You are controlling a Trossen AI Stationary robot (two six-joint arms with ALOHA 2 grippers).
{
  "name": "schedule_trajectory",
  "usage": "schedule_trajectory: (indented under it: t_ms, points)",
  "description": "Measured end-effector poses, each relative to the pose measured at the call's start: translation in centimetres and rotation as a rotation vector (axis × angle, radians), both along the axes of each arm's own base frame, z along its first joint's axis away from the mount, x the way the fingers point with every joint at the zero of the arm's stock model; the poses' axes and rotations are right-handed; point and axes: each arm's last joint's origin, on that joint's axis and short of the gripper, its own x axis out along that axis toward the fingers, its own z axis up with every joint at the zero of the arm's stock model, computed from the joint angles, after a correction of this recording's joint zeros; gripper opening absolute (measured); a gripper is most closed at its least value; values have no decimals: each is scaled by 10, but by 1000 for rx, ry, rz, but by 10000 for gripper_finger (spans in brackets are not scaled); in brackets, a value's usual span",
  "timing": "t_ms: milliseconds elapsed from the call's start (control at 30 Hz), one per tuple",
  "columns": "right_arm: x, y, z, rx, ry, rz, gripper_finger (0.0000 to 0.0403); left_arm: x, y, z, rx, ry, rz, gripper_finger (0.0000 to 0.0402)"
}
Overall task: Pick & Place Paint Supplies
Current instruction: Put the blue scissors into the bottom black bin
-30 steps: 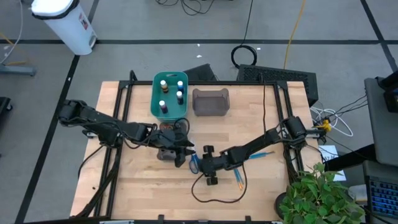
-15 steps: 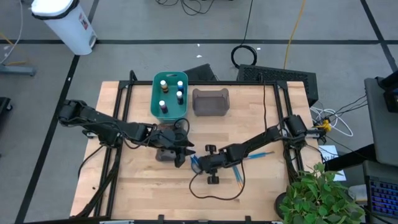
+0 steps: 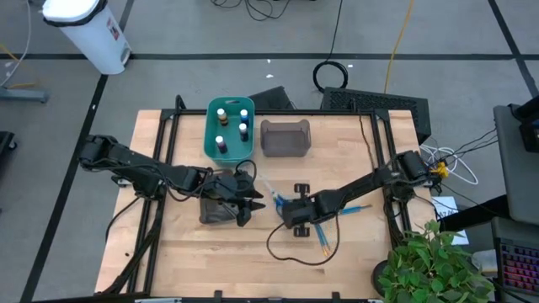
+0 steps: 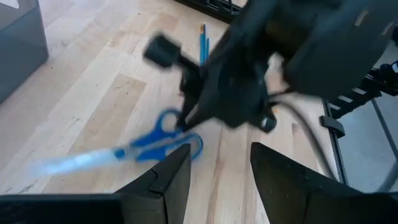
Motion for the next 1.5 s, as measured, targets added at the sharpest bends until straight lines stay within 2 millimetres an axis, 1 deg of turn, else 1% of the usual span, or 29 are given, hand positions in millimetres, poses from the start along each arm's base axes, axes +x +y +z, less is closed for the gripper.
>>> schedule_trajectory:
  t_ms: [100,267,400,500,567,667,767,867,933,1033,1133,1233,1300,1400,1500]
  points:
    - [-10,3,26,-110,-81,-52,12,2,-1,4,12,-46,-12,175]
    - [-28,3,69,-295,-247,-149,12,9,-4,21,115,-242,-79,175]
    - [-43,0,104,-480,-412,-251,12,11,-6,33,200,-382,-88,175]
    - [-50,0,122,-589,-504,-313,12,12,-7,41,238,-459,-97,175]
    - [-53,2,130,-645,-540,-319,12,12,-7,43,254,-488,-114,175]
    - [-54,12,137,-698,-569,-286,12,13,-5,46,273,-526,-173,175]
    - [-56,27,142,-749,-585,-225,12,13,-5,46,330,-547,-304,175]
    - [-60,44,148,-804,-613,-195,12,14,-10,43,336,-560,-394,175]
    - [-64,56,151,-833,-625,-164,12,13,-14,45,331,-583,-410,175]
    - [-73,74,154,-859,-621,-61,12,12,-19,49,340,-625,-415,176]
    - [-80,86,146,-874,-602,61,12,11,-21,50,344,-640,-391,191]
    - [-79,91,141,-830,-621,182,12,12,-20,53,346,-644,-360,227]
    - [-76,91,141,-806,-651,241,12,12,-20,53,349,-641,-350,256]
    - [-69,84,137,-774,-708,298,12,12,-20,54,348,-650,-349,294]
    - [-61,75,131,-741,-754,346,12,12,-20,57,372,-687,-349,319]
